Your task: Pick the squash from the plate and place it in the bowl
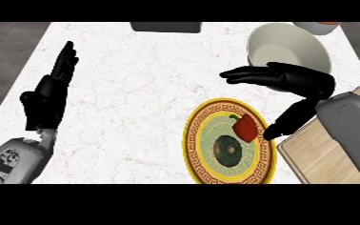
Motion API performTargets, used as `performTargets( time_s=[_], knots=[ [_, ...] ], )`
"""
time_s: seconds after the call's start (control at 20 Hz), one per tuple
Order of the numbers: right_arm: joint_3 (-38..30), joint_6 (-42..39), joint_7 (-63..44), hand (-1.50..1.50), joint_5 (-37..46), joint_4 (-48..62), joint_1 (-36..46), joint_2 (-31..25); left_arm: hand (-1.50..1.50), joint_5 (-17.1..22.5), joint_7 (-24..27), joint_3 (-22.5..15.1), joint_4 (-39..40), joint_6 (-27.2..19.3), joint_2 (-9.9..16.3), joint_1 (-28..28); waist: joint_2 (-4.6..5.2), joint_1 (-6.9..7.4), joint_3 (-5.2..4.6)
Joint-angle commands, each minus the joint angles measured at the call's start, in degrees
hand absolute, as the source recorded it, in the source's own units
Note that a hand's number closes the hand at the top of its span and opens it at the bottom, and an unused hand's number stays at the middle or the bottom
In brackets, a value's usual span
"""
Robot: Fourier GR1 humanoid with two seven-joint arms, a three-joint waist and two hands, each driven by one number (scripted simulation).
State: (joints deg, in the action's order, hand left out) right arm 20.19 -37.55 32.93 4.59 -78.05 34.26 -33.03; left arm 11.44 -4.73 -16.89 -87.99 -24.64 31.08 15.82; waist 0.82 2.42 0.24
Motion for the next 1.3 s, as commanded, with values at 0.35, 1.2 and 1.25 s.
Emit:
performTargets(
  time_s=[0.35, 1.2, 1.25],
  knots=[
    [18.9, 1.8, 14.4, -1.5, 16.3, -0.5, 1.6, -2.4, 0.0, -0.3, -1.0, 1.7, 0.0, 1.1, -0.1, -1.2, -0.58, -0.85, -0.19],
    [26.6, 14.3, 11.4, -1.5, 35.3, 10.6, 0.2, 5.4, 0.0, -4.7, -3.5, 5.4, -4.4, 3.9, -2.9, -4.7, -0.83, -1.9, -0.22],
    [24.4, 10.8, 11.9, -1.5, 34.2, 6.5, 0.5, 2.6, 0.0, -6.1, -4.8, 5.9, -5.0, 3.3, -3.2, -3.5, -0.9, -2.2, -0.23]
  ],
)
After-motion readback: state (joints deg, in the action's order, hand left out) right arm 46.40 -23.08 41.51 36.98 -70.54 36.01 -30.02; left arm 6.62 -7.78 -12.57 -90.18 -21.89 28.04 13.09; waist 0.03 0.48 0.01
